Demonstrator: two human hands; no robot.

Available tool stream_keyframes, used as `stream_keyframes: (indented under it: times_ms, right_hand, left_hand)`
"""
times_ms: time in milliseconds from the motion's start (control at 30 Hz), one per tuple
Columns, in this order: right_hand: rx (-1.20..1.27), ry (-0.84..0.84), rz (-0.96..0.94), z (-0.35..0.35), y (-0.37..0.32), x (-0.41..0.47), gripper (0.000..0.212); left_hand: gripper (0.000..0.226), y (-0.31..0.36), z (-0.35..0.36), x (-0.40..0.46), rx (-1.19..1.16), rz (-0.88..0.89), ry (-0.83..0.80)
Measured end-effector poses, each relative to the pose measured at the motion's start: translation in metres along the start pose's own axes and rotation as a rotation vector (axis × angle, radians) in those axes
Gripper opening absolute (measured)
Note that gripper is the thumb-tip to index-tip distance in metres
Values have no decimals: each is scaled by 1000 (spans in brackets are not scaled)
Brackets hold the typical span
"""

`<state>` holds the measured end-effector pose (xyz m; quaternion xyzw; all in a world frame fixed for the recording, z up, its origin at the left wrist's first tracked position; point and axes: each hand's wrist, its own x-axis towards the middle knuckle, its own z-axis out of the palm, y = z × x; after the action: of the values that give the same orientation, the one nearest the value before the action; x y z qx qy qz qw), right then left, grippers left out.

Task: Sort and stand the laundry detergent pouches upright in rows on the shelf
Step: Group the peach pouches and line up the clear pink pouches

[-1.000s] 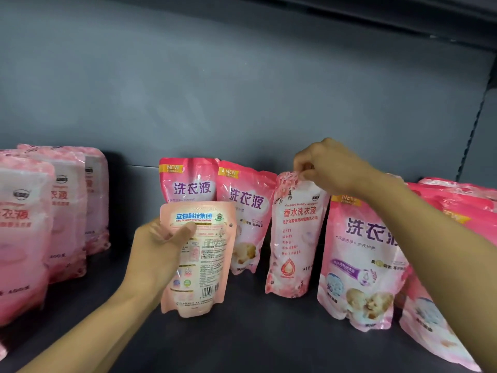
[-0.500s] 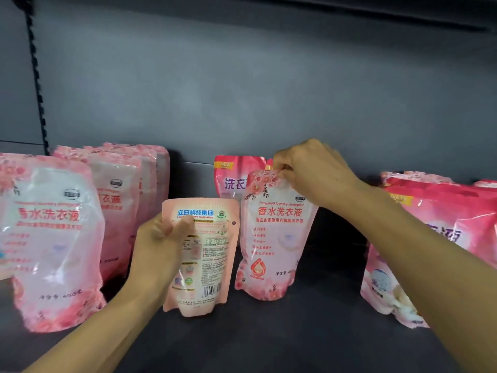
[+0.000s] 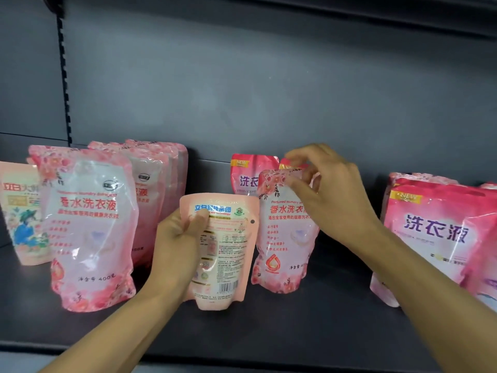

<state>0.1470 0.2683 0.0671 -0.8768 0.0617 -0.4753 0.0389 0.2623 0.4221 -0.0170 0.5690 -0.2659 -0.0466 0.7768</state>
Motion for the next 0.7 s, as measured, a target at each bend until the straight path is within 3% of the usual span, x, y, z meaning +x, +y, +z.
stream_keyframes:
  times_ms: [133,200,300,400,533,633,700]
  right_hand:
    - [310,-336,243,0,-25,-13,27]
    - [386,-425,287,-2,-28,-15,19]
    - [389,-436,281,-11,-31,-19,13]
    - [391,-418,309,-16,-36,-29,15]
    - [441,-325,351,-18,-50,-41,17]
    - [478,-274,370,-16,-66,-45,18]
    - [525,-282,387,-12,-78,-47,20]
  left_hand:
    - [23,13,9,-16,-31,41,-54]
    - [23,18,14,-24,-27,48,-91]
    - [19,22,17,-34,6,10,-134]
    - [8,21,19,-46,104,0,-77]
    - [45,14,12,-85,309,69,-17]
    - [69,13,2,-119,396,77,-131]
    - [69,13,-2,-131,506,86,-158]
